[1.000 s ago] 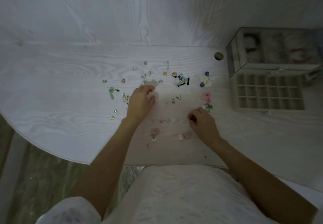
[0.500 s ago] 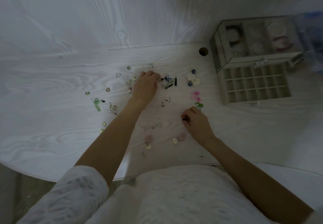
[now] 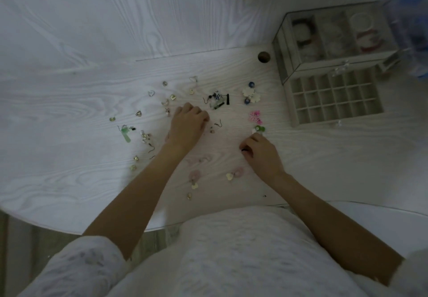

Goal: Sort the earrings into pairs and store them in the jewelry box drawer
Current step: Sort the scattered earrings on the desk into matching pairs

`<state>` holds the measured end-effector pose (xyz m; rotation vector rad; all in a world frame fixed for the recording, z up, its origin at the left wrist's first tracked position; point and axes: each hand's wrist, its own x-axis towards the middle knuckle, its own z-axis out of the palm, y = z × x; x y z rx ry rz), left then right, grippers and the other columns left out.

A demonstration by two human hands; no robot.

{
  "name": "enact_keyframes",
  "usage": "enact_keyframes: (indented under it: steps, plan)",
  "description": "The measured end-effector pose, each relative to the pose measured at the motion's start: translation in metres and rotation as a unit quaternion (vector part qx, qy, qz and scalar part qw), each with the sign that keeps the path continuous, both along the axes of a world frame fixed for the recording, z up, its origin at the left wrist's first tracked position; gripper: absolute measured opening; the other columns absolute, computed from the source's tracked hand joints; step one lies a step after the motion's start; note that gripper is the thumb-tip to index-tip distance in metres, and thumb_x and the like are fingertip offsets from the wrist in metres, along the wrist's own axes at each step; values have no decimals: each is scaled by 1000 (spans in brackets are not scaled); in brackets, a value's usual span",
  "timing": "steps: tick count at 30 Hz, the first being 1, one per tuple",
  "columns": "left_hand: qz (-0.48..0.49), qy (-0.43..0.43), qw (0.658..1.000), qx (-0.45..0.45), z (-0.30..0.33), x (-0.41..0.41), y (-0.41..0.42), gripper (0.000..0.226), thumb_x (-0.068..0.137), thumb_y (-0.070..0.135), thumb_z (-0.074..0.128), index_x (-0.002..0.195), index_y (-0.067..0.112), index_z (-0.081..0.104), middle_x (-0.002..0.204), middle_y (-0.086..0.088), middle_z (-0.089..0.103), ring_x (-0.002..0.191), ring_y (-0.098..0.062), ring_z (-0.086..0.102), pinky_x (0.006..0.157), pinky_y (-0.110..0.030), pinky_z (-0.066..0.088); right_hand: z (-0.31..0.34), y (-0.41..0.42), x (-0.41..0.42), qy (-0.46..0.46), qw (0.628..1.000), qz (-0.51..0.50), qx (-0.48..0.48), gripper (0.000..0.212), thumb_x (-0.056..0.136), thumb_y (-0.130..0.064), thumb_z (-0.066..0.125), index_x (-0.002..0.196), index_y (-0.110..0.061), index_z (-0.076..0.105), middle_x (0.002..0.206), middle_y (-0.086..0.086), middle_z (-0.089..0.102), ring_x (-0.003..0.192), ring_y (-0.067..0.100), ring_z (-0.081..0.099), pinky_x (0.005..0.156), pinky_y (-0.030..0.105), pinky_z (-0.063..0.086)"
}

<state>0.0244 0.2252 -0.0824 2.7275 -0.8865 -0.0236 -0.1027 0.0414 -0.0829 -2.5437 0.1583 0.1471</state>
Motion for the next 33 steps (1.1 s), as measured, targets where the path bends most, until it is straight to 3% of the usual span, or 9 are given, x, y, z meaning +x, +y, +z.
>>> enact_keyframes:
  steps: [4, 8, 12, 16, 21, 26, 31, 33]
  plan:
    - [-50, 14, 999, -10, -6, -32, -6, 10, 77, 4, 67, 85, 8, 64, 76, -11, 64, 73, -30, 56, 64, -34, 47, -1, -8, -17, -18, 1000, -19, -8, 7, 79, -1, 65, 84, -4, 68, 83, 12, 64, 76, 28, 60, 66, 28, 43]
    - [21, 83, 995, -59, -3, -54, -1, 5, 84, 5, 61, 89, 6, 61, 81, -12, 61, 73, -27, 54, 57, -32, 43, -2, -23, -34, -21, 996, -84, -1, 8, 78, -2, 67, 85, -4, 69, 86, 13, 64, 75, 26, 60, 66, 28, 45]
    - [48, 168, 975, -141, 4, -80, -25, 8, 82, 5, 64, 89, 9, 65, 85, -8, 62, 71, -14, 54, 65, -25, 44, -1, -37, -38, -15, 986, -162, 32, 11, 78, -3, 66, 88, -6, 67, 88, 11, 62, 75, 18, 56, 69, 23, 40]
    - [52, 230, 964, -126, 4, -95, -66, 8, 83, 10, 63, 90, 12, 67, 86, -4, 58, 74, -14, 51, 67, -22, 35, 0, -40, -33, 5, 978, -201, 52, 15, 77, -6, 67, 92, -6, 66, 91, 11, 63, 78, 20, 58, 73, 23, 41]
    - [52, 254, 957, -133, 0, -102, -93, 14, 82, 9, 63, 96, 10, 68, 89, -11, 66, 78, -23, 61, 73, -28, 46, 2, -41, -33, 20, 981, -188, 52, 18, 76, -7, 68, 94, -7, 67, 93, 12, 64, 81, 23, 61, 78, 32, 49]
    - [117, 275, 939, -171, -2, -111, -98, 26, 78, 11, 69, 103, 10, 64, 92, -5, 65, 75, -8, 52, 72, -15, 38, 4, -43, -34, 53, 979, -177, 87, 32, 72, 1, 66, 104, -6, 65, 102, 13, 64, 86, 18, 61, 76, 16, 41]
    - [120, 258, 941, -184, -2, -115, -102, 17, 78, 7, 69, 96, 7, 66, 90, -9, 67, 75, -12, 57, 73, -21, 44, 4, -40, -32, 60, 979, -172, 95, 36, 73, 2, 64, 109, -5, 63, 105, 13, 62, 87, 16, 59, 77, 14, 40]
    - [108, 252, 944, -184, -3, -115, -107, 14, 80, 10, 68, 93, 7, 66, 89, -10, 68, 78, -19, 61, 75, -30, 49, 3, -38, -30, 53, 981, -162, 92, 32, 74, -2, 64, 106, -6, 64, 102, 14, 63, 89, 22, 61, 80, 22, 45]
